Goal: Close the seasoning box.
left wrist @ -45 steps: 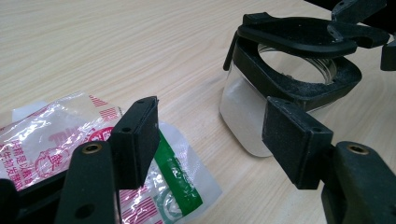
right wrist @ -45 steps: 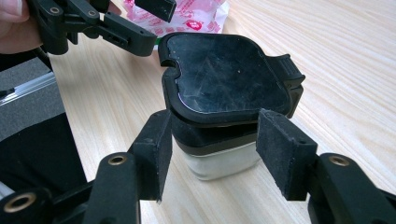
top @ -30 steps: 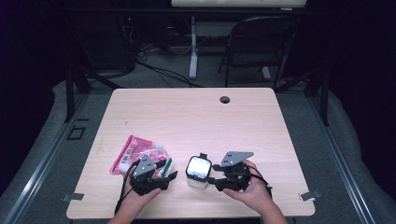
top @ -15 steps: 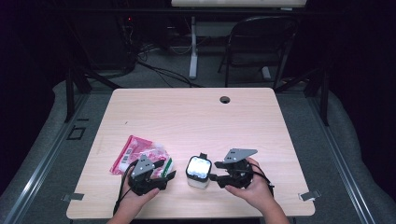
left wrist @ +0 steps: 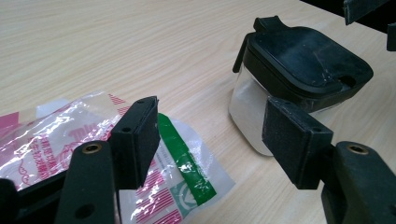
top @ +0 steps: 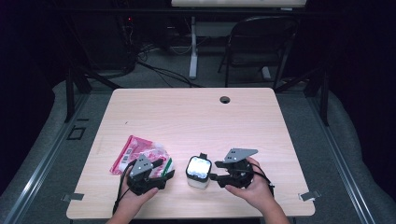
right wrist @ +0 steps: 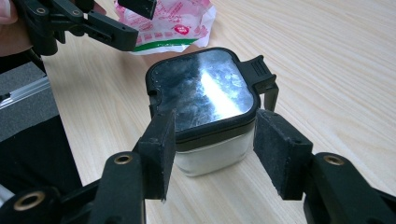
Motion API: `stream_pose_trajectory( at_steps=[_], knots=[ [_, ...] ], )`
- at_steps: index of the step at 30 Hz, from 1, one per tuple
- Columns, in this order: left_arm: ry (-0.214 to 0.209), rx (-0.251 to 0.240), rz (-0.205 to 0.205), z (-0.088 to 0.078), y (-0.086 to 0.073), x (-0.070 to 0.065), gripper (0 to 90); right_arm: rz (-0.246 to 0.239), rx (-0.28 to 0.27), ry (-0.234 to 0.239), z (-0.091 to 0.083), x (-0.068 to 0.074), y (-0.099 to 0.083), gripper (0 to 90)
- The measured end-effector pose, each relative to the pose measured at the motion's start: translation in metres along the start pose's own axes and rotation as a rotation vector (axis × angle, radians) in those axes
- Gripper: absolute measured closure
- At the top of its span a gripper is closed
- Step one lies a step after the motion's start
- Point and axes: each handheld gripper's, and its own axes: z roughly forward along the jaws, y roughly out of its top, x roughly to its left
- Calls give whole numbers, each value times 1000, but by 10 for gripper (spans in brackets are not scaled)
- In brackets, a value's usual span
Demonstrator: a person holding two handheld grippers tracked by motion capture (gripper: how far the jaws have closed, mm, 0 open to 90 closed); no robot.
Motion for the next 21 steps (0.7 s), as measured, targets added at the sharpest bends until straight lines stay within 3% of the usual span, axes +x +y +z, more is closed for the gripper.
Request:
stream_pose_trajectory(
  at_steps=[6,11,21],
  knots=[
    [15,-14,-19,-5,1,6,362,9,-2,-10,-1,-3,-1,485],
    [29,-34,-45,-11,3,13,362,35,-4,-47,0,-6,-2,478],
    [71,-54,-92,-20,1,29,363,124,-12,-122,-1,-20,-8,473]
  ],
)
